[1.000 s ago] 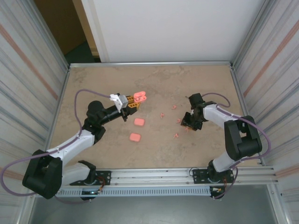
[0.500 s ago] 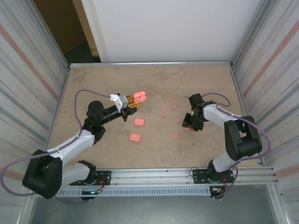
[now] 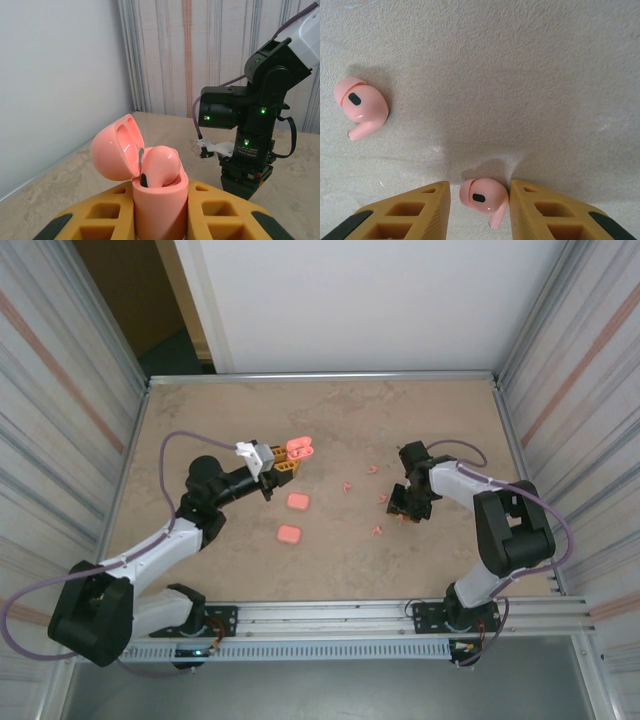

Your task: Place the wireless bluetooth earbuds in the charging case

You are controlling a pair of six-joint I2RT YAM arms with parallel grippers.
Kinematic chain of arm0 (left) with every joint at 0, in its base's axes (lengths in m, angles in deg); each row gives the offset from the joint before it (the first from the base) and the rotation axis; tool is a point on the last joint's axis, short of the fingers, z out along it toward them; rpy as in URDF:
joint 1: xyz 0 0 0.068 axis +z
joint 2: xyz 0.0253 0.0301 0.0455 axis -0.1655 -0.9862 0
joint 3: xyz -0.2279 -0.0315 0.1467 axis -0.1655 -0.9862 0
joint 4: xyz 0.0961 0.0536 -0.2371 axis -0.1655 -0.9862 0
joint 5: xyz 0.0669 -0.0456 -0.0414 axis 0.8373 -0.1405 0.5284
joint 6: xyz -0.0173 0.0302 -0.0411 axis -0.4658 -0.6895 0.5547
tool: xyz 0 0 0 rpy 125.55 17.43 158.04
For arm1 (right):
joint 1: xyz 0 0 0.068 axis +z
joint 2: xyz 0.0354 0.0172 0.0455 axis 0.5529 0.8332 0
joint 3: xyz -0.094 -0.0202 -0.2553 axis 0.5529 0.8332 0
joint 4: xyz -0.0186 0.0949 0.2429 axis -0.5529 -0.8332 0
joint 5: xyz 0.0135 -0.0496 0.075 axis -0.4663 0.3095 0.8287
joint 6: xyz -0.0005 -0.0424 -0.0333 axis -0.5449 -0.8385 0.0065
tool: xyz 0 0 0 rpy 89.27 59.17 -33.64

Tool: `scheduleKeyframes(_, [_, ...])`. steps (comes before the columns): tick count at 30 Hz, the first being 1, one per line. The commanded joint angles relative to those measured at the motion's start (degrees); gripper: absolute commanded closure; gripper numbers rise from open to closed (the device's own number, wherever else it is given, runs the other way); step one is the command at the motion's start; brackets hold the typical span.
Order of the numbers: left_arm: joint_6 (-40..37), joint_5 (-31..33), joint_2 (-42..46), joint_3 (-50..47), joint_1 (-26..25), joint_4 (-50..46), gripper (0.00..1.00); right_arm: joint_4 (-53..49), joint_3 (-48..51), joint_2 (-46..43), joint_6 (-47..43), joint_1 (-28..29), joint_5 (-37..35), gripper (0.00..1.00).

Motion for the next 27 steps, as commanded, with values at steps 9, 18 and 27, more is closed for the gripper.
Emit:
scheduleKeyframes(9, [-1.3,-0.4,1.6,0.8,-0.4,0.5,1.00,-1.4,-3.1,2.2,-2.1,0.7,-3.5,0.66])
scheduleKeyframes(18, [-1.3,-0.4,1.4,0.9,-0.3,0.4,1.00,-3.8,-4.7,1.8,-3.4,0.9,-4.4,0.63])
scheduleKeyframes(27, [-1.3,-0.4,1.5,0.9,-0.4,0.2,1.00,-2.9,-4.2,2.8,-3.4,1.4,-3.6,0.64])
